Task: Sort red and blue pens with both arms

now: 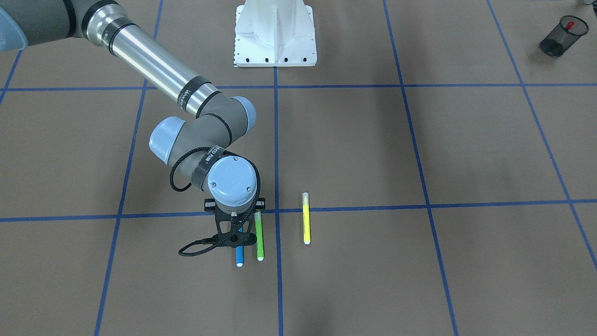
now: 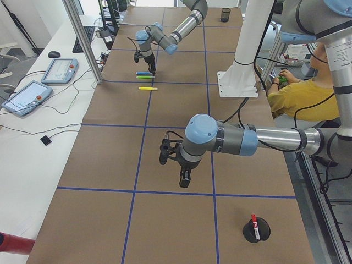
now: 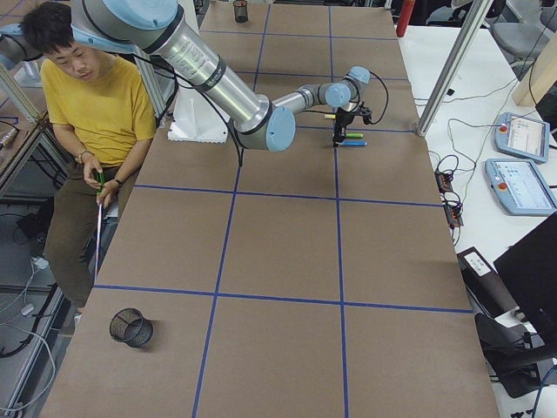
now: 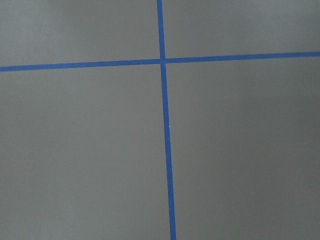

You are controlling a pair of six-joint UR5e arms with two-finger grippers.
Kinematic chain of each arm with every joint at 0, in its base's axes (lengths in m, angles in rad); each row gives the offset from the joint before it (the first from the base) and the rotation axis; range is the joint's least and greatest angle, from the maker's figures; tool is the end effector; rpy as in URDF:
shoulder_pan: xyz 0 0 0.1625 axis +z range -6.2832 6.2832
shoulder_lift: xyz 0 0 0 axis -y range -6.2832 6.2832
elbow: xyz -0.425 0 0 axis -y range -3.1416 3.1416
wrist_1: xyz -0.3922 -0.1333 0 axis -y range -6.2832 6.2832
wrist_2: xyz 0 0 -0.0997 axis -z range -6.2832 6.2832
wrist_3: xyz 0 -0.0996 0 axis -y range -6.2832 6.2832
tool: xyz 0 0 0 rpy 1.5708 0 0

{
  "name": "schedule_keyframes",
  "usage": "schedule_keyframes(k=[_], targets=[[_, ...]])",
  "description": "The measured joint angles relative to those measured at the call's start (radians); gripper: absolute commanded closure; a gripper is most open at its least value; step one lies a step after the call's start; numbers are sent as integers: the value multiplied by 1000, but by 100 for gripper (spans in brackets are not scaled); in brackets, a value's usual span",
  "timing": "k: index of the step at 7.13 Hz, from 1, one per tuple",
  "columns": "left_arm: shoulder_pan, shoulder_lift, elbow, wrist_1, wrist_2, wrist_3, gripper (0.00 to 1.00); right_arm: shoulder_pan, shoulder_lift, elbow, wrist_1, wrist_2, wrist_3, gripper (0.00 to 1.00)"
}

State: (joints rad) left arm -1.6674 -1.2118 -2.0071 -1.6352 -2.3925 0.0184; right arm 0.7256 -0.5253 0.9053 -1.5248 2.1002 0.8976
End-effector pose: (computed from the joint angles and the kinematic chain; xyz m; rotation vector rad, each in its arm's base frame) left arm -0.0938 -0.3425 0.5832 0.1805 0.8111 -0.0154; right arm -0.5870 -0.6316 0.2672 -0.1311 -0.6536 -0.0623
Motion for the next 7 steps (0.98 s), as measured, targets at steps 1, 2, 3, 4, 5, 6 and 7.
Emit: schedule_keyframes(k=[1, 2, 3, 4, 5, 6, 7], targets=[[0, 0, 0, 0, 1, 0, 0, 0, 1, 0, 0, 1, 1, 65], [0, 0, 0, 0, 1, 0, 0, 0, 2, 0, 0, 3, 2, 67], [0, 0, -1, 0, 1, 0, 0, 0, 2, 0, 0, 4, 3, 67], [0, 0, -1, 0, 1, 0, 0, -1, 2, 0, 0, 5, 3, 67], [0, 0, -1, 0, 1, 0, 0, -1, 2, 0, 1, 5, 3, 67], [0, -1, -1, 0, 1, 0, 0, -2, 2, 0, 1, 6, 3, 67], [0, -1, -1, 0, 1, 1, 0, -3, 2, 0, 1, 7, 3, 67]])
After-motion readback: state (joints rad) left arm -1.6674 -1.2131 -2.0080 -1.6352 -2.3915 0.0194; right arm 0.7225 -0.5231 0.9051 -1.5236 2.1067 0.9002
